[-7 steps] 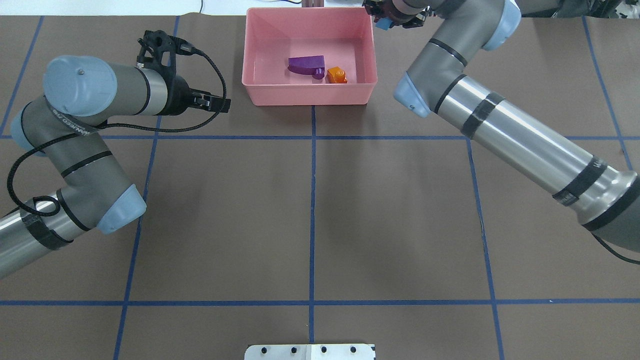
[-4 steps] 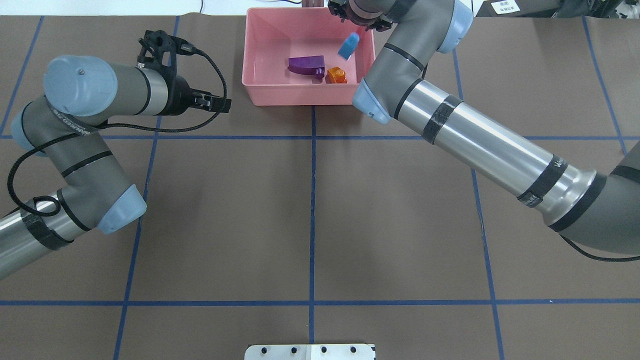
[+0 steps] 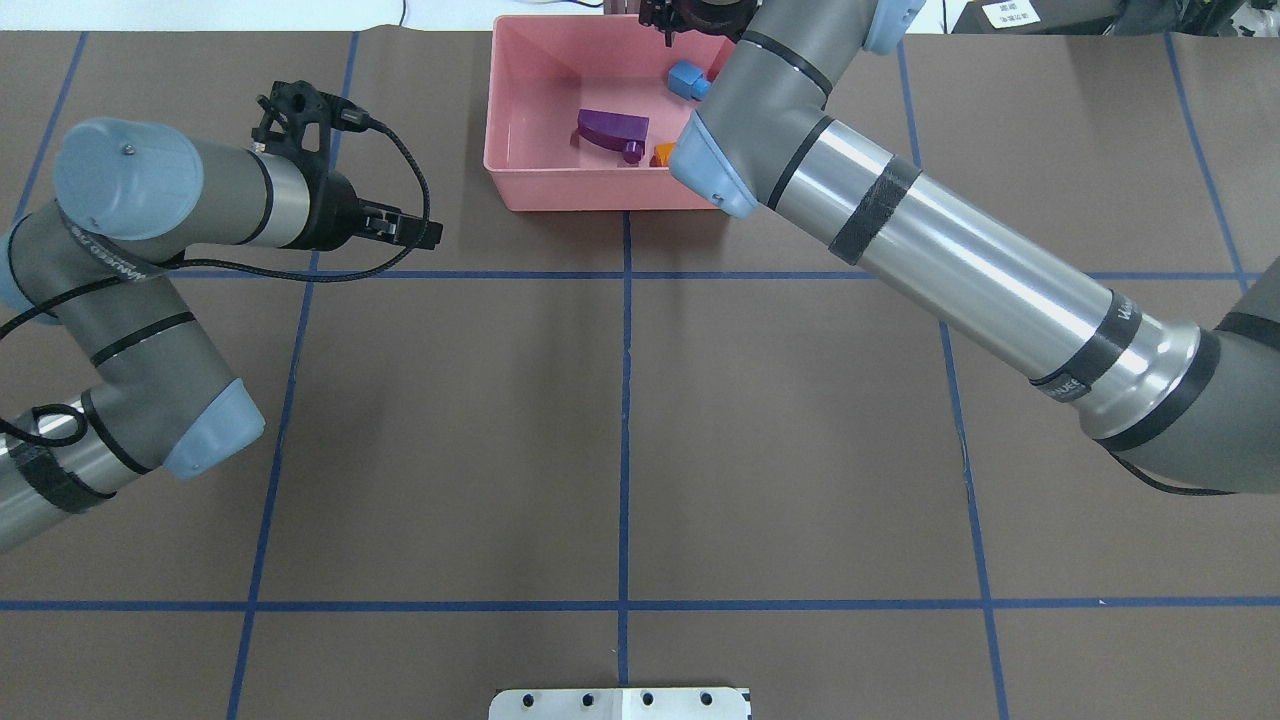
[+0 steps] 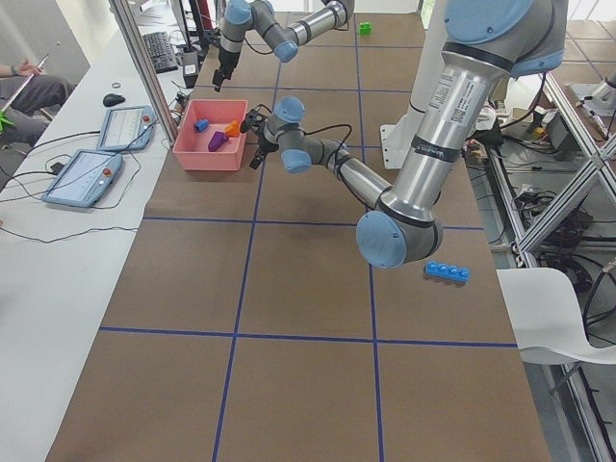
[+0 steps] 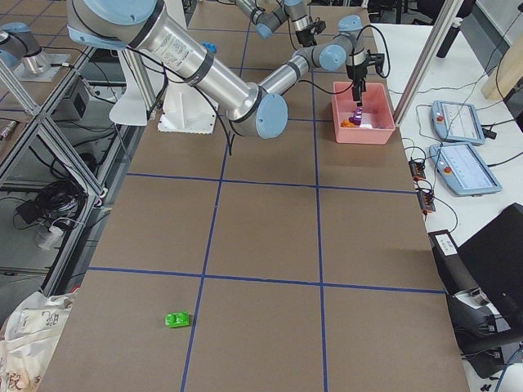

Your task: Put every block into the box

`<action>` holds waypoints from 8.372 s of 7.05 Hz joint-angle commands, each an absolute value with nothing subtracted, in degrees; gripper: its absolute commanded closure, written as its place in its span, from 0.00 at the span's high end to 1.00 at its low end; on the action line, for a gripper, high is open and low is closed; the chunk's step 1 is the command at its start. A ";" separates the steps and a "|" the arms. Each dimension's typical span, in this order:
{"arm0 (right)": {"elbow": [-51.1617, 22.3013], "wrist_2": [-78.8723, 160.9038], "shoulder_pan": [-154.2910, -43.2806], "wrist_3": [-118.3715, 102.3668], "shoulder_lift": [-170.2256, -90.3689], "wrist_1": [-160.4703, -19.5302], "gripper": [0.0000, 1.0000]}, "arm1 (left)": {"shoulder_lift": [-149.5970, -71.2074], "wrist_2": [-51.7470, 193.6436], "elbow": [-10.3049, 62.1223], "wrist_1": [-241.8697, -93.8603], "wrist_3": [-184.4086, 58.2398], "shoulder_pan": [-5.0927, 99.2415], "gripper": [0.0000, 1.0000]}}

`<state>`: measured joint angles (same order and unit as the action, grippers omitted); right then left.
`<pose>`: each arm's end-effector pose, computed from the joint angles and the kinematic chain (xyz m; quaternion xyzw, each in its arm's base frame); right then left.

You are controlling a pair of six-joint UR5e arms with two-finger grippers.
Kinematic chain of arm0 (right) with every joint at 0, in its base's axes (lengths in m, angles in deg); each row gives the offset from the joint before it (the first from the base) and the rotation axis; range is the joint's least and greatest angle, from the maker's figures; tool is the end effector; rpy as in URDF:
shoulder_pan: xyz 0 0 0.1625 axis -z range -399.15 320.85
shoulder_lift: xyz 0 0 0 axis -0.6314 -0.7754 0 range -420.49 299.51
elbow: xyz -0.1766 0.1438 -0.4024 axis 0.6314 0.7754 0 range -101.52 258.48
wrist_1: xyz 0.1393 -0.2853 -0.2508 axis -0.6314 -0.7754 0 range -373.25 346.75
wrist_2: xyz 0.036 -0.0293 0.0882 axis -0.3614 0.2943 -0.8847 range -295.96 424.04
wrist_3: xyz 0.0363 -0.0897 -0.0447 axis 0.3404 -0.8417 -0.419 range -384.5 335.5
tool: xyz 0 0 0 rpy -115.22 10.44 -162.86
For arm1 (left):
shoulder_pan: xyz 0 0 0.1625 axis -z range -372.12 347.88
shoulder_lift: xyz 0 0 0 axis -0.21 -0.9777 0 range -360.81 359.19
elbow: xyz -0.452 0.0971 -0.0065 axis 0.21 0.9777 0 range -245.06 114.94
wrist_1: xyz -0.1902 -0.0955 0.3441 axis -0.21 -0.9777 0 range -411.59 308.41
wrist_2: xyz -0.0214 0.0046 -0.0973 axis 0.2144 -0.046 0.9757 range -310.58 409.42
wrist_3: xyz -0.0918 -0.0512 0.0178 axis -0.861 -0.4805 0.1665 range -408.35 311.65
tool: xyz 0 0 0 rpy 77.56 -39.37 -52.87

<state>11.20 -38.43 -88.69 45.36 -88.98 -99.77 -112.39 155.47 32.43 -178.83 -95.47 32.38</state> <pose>-0.4664 -0.7166 0.1537 0.1216 -0.3521 0.1974 0.9068 0.3821 -0.5211 0.3566 0.2896 0.4724 0.0647 0.8299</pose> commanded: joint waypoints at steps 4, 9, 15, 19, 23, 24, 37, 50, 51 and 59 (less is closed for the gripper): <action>-11.39 -45.81 -93.11 35.37 -104.83 -106.16 1.00 | -84.20 160.59 48.82 -178.76 -87.91 31.83 0.99; -15.57 -46.79 -94.87 32.45 -108.92 -106.15 1.00 | -68.32 165.01 51.74 -182.54 -104.47 16.76 1.00; -15.74 -46.88 -95.49 31.93 -108.74 -105.98 1.00 | -55.56 149.10 58.16 -182.10 -126.56 -14.28 1.00; -16.27 -46.70 -95.67 29.99 -108.83 -106.15 1.00 | -54.16 149.17 57.90 -182.10 -126.05 -19.23 0.92; -17.41 -46.62 -95.67 29.99 -109.09 -106.33 1.00 | -54.25 149.34 56.58 -182.45 -125.44 -23.19 0.86; -17.41 -46.44 -95.67 30.08 -109.09 -106.42 1.00 | -54.25 149.35 56.14 -182.45 -124.65 -23.28 0.80; -17.85 -51.25 -99.61 25.62 -111.19 -106.51 1.00 | -57.12 149.17 66.94 -183.77 -124.38 -3.12 0.00; -33.94 -66.03 -123.77 -21.20 -153.45 -105.72 1.00 | -130.73 149.61 30.82 -164.26 -112.43 34.54 0.00; -33.94 -66.13 -125.01 -23.77 -155.65 -105.71 1.00 | -137.67 149.52 22.30 -164.26 -112.60 35.94 0.00; -30.53 -69.64 -137.91 -38.97 -181.94 -88.49 0.99 | -153.39 150.98 -1.80 -164.09 -110.59 37.89 1.00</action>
